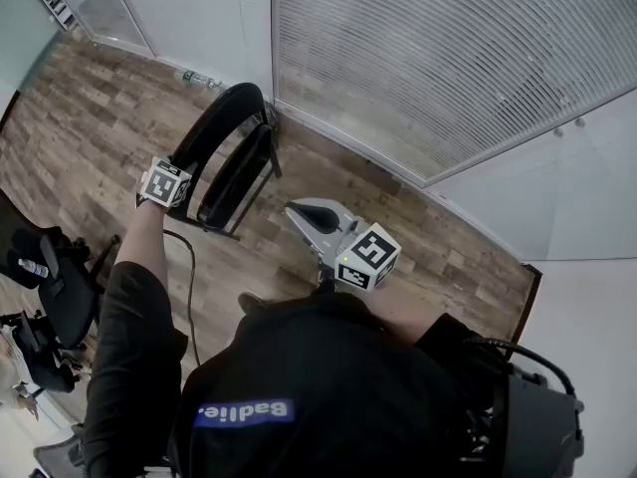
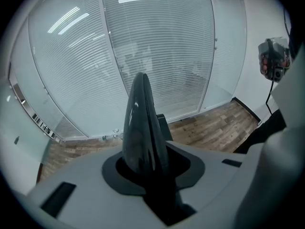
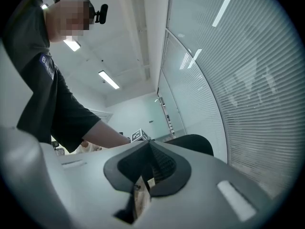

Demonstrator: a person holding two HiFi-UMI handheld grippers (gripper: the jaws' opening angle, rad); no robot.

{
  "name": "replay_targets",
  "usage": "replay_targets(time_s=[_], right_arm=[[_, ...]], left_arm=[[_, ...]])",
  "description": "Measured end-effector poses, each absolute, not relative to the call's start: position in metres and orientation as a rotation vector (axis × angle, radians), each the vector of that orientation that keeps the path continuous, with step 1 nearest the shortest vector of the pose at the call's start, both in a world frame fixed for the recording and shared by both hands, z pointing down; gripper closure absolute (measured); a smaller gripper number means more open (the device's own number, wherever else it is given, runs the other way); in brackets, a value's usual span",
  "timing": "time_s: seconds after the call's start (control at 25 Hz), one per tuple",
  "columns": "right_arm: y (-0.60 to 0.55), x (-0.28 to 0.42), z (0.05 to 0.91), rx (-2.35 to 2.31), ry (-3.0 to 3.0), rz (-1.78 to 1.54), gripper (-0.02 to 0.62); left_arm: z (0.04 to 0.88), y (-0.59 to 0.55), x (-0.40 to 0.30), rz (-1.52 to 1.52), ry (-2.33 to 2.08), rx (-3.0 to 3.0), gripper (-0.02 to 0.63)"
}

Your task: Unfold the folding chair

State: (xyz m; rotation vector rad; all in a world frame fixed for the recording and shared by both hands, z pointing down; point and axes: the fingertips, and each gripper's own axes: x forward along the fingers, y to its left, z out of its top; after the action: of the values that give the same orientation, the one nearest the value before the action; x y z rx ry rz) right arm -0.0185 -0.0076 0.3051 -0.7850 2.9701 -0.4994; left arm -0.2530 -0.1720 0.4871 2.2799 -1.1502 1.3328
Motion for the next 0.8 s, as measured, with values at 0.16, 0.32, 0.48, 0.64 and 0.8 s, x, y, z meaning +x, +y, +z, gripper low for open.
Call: replay_targets(time_s=[0.16,0.32,0.48,0.64,0.8], right_arm=[[-0.012,-0.019,0.312,-0.796,2.968,-0.524,0.594],[-0.013,-0.017,0.318,-0.805,2.967,-0.54,0.594],[-0.014,-0.017,0.326,-0.822,2.962,-0.573,0.594],[-0.016,-0.014,0.335,-0.838,2.957,-0.601,0.594],[-0.018,-0.014,0.342,-0.849,2.953,-0.622,0.594]], left_arm=[[0.489,-0.172,-0.251,1.334,-1.148,2.286,0.512],[0.487,-0.171,-0.247,1.339,-1.15,2.292,0.512],[0.487,-0.17,-0.248,1.34,-1.153,2.295,0.512],[0.488,-0.17,-0.246,1.344,-1.155,2.296,0.512],[0.489,-0.17,-0.247,1.344,-1.157,2.296,0.512]])
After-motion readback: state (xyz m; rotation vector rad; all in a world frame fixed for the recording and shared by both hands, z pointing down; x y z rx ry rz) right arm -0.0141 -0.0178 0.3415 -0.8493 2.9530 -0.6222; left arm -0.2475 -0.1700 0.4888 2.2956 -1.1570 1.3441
